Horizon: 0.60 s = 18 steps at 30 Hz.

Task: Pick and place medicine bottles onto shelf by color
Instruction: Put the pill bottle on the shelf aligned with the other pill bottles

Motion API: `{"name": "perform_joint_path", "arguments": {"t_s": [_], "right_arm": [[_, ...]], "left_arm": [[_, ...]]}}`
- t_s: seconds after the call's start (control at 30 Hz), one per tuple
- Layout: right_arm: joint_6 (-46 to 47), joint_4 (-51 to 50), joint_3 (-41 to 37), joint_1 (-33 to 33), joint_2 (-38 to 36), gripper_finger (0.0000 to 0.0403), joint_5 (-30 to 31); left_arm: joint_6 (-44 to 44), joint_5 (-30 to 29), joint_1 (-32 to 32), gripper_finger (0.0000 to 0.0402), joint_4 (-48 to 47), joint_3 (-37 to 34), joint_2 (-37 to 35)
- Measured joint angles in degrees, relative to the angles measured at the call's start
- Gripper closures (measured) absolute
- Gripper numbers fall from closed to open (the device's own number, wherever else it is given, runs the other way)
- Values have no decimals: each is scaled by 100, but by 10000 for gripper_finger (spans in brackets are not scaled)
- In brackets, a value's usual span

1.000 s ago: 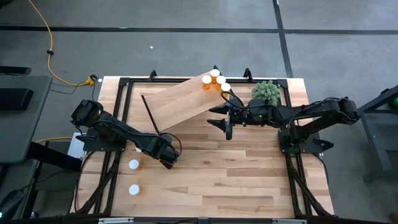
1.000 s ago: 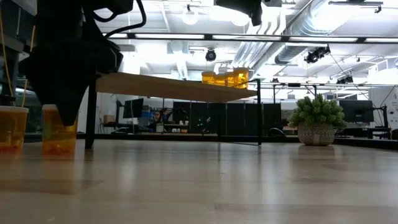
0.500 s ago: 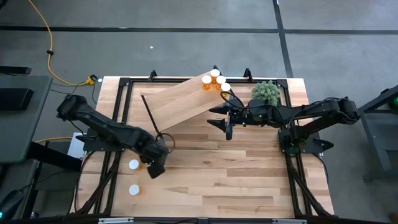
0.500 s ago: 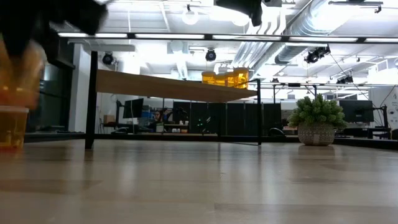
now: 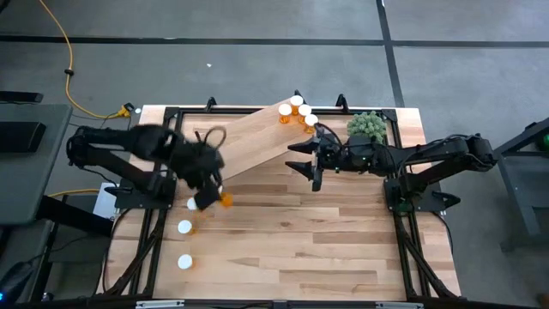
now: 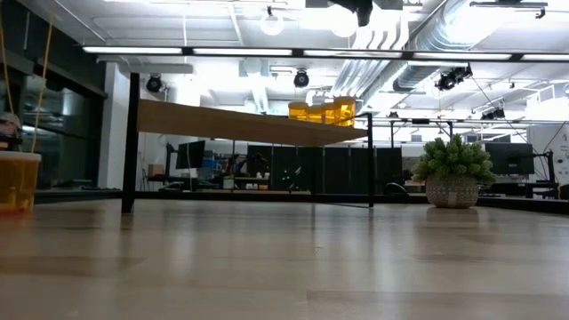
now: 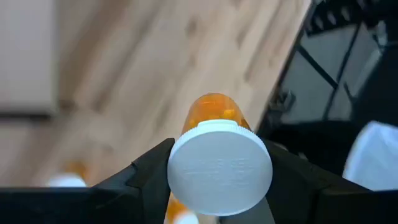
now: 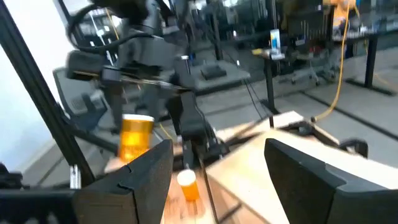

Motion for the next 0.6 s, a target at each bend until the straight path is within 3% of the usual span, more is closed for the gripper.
{"name": "perform_joint_path", "arguments": {"t_s": [0.2,0.37,0.6], "right_arm": [[-6,386,0,-2,0,158,0],[193,378,7,-31,-31,158,107],[90,-1612,949,-202,-166,158,228]], "left_arm": [[1680,-583,1032,203,-772,1481,730],[3093,-1235,1736,203,-830,2505,1550],[4339,-1523,2316,202,-645,3294,2835]]}}
